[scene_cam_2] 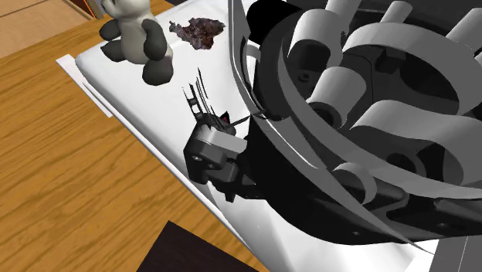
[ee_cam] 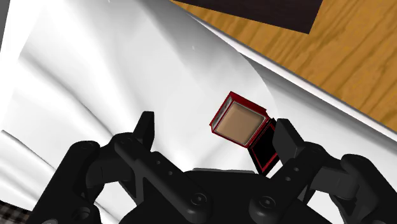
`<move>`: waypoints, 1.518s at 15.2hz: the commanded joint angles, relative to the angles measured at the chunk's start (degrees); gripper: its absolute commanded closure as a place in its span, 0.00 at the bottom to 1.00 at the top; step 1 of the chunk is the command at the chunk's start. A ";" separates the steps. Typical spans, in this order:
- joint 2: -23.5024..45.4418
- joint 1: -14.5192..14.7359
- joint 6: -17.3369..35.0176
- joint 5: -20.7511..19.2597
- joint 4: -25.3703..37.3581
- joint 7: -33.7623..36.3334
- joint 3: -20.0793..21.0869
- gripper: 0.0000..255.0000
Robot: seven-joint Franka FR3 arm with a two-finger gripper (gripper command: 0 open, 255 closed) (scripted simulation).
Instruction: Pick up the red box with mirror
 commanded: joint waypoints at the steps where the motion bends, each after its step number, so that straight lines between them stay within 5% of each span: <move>1: 0.00 0.00 0.00 0.00 0.00 0.00 0.00 0.00; 13: 19.78 0.73 19.18 4.12 0.04 16.42 11.97 0.00; 23: 42.87 -0.08 31.17 -1.61 9.58 32.54 19.33 0.00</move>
